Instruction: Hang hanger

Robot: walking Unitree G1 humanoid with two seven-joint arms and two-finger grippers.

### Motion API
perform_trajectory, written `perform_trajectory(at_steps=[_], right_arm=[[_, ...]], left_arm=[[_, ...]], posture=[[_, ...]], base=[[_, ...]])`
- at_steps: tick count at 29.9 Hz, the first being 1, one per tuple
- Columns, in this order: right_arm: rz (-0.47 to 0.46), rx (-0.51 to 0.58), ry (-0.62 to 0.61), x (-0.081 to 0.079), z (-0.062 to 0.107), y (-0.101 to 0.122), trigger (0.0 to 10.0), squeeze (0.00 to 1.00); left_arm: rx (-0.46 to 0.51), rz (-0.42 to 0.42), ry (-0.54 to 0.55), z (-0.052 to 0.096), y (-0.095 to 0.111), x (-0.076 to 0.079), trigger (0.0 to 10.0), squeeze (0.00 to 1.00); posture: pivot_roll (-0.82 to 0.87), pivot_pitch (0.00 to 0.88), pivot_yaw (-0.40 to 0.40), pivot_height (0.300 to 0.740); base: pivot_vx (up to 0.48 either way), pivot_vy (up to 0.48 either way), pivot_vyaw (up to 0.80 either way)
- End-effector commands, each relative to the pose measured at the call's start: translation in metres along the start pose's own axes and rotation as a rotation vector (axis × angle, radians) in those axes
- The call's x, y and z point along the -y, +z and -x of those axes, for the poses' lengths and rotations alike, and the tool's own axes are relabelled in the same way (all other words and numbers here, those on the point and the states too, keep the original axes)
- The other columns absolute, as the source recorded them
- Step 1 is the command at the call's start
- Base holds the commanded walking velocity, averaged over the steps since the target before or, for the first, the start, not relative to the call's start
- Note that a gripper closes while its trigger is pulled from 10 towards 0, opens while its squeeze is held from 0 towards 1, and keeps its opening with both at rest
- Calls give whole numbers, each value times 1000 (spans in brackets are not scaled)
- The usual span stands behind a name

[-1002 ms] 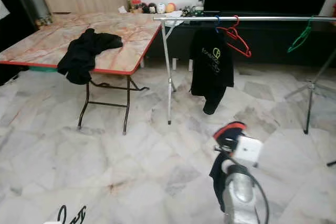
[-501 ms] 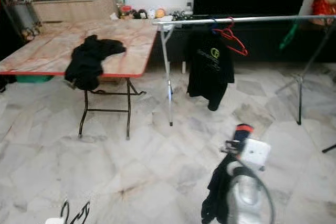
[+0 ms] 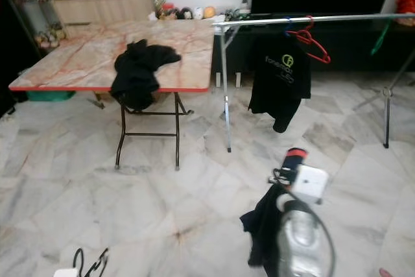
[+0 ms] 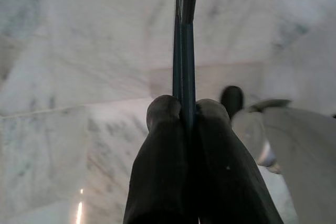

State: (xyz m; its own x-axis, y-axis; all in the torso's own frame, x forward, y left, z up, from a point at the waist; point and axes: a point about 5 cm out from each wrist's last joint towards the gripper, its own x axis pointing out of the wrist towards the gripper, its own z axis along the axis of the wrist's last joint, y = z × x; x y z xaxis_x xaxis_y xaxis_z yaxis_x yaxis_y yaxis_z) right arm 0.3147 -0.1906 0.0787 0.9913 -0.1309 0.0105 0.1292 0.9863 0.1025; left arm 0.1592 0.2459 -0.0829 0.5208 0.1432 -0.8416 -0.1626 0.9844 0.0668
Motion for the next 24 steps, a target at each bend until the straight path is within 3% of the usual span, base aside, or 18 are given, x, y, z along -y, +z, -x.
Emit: perform_trajectory(at_steps=[1,11,16,24], right_arm=[[12,31,-11,6,-3,8,10000,0],[21,30,2,3,-3,8,10000,0],[24,35,9,2,-4,9,10000,0],[53,37,20,0,-4,9,10000,0]], left_arm=[[-6,5,8,0,-1,-2,10000,0],[4,-21,-1,0,0,0,10000,0],[10,27,-5,0,0,0,10000,0],[12,18,-19,0,2,1,10000,0]], posture=[[-26,0,72,740],[-26,0,75,740],[-24,0,78,740],[-26,0,83,740]], base=[[0,472,0],[0,42,0],[0,0,0],[0,0,0]])
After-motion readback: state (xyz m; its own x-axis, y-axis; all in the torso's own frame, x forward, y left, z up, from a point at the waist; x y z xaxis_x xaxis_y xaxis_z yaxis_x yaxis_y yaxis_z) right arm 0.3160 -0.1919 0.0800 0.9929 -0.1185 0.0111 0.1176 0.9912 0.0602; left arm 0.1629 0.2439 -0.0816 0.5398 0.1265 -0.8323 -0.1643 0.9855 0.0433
